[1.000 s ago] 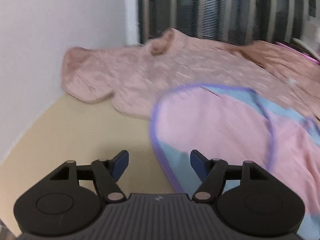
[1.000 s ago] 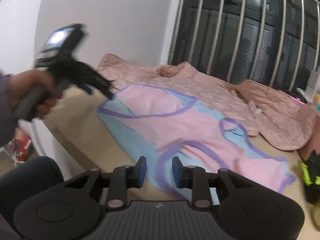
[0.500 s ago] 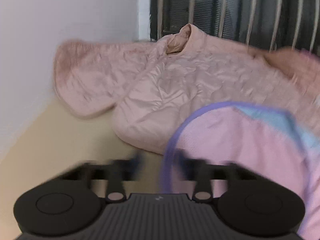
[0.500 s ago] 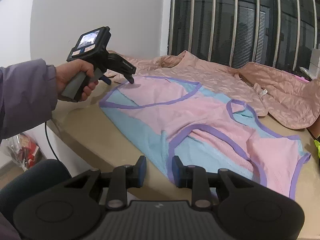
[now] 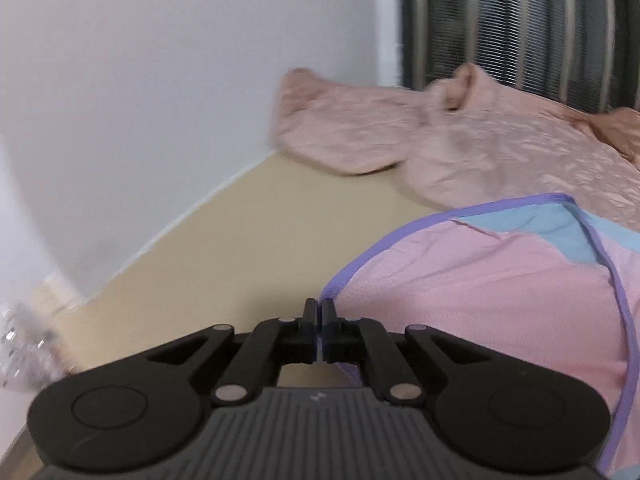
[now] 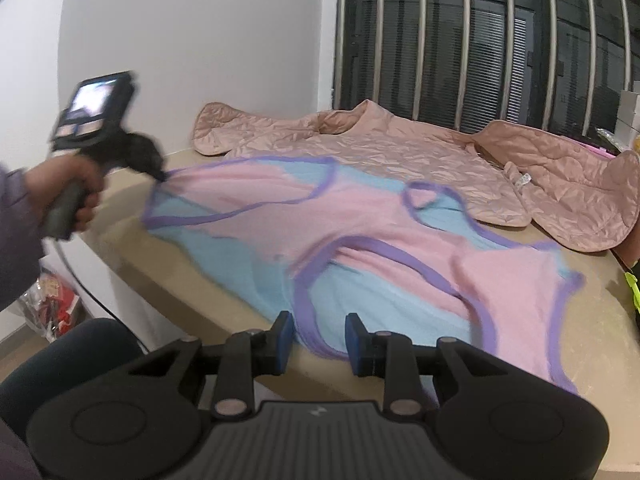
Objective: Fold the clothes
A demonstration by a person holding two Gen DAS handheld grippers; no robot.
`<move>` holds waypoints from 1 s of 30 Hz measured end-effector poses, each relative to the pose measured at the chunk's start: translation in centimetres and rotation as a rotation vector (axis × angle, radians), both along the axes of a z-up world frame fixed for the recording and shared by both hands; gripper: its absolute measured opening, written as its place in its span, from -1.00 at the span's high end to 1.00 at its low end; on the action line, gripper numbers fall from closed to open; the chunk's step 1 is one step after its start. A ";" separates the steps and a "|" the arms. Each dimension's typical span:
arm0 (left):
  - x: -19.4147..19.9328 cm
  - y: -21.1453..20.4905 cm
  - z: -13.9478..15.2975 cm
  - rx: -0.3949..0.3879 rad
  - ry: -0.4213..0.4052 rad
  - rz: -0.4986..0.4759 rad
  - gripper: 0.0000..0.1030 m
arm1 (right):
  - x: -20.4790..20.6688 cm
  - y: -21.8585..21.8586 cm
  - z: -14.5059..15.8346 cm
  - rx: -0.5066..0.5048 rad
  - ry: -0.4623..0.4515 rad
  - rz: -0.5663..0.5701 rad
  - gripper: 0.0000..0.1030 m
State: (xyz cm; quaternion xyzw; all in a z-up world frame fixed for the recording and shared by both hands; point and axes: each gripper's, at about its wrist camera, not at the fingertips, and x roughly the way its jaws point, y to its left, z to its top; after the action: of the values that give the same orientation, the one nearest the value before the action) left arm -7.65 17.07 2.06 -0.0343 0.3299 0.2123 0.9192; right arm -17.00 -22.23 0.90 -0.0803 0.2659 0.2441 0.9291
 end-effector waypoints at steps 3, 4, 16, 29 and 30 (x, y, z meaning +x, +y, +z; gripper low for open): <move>-2.3 1.6 0.2 0.009 -0.001 0.023 0.95 | -0.7 -0.5 0.5 0.024 -0.011 0.026 0.45; -2.9 2.0 0.2 0.013 -0.002 0.025 0.88 | -0.9 -1.0 0.7 0.044 -0.023 0.018 0.45; -3.1 2.4 0.2 -0.028 -0.039 0.035 0.43 | 0.6 -4.1 0.6 0.052 0.000 -0.229 0.46; -8.5 -4.1 3.9 -0.116 -0.156 -0.283 -0.30 | -1.9 -1.0 2.6 0.088 -0.105 -0.093 0.24; -8.7 -4.9 3.9 -0.112 -0.149 -0.329 -0.33 | -2.0 0.2 2.4 0.061 -0.105 -0.048 0.19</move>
State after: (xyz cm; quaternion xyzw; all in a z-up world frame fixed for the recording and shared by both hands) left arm -16.36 12.16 5.95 -0.0468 0.2735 0.0371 0.9600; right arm -18.97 -22.06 3.28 -0.0584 0.2112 0.2250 0.9494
